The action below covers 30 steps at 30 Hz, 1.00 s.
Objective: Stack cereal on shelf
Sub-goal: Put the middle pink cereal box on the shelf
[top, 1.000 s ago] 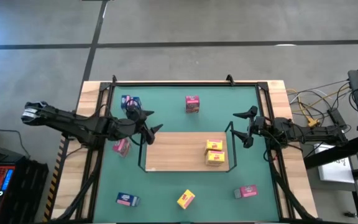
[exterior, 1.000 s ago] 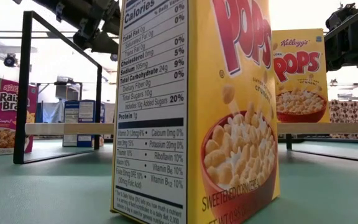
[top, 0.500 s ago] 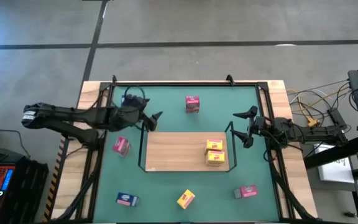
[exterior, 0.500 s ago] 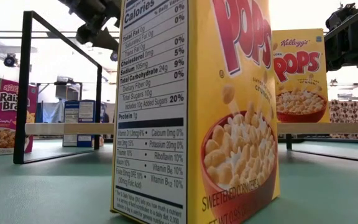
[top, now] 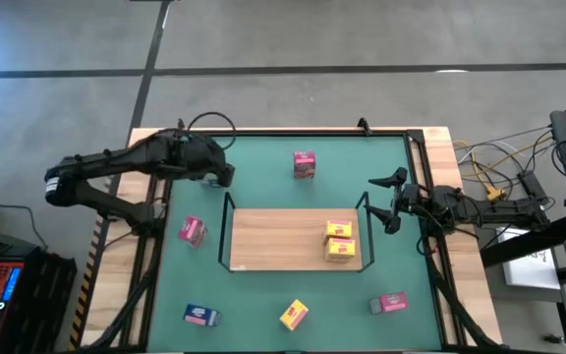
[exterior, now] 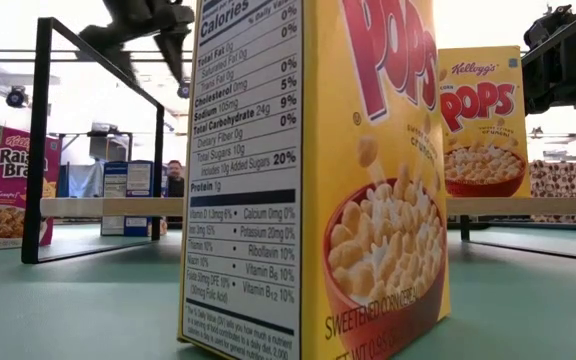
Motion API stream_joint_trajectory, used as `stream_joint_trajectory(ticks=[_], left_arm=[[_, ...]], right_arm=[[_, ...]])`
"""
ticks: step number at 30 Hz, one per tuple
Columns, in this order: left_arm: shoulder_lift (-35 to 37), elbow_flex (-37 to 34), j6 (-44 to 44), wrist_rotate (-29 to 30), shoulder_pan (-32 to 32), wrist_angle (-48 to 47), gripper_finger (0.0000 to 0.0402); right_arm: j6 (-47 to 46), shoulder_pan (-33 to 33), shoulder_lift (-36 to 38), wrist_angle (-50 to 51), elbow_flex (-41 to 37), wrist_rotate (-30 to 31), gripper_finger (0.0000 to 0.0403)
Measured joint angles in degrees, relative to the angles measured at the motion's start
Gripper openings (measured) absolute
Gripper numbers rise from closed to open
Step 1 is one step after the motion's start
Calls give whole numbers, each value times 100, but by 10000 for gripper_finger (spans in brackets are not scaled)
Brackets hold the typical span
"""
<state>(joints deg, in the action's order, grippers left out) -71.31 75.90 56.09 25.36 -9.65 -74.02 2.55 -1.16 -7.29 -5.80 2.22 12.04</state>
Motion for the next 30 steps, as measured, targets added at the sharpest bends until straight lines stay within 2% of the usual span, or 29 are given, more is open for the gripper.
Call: stream_joint_trajectory(ticks=[3,6,15,21,30], left_arm=[[-38,42,778,-431,0,-624,400],[90,-174,1143,-934,9,-805,400],[582,-1173,1351,-1825,22,-799,400],[695,-1595,1425,-2669,82,-759,400],[701,-2016,1881,-2942,754,-501,400]], right_arm=[[1,-1,0,0,2,-1,370],[1,0,0,0,2,-1,370],[0,0,0,0,2,1,370],[0,1,0,2,2,0,370],[0,2,0,2,2,2,370]])
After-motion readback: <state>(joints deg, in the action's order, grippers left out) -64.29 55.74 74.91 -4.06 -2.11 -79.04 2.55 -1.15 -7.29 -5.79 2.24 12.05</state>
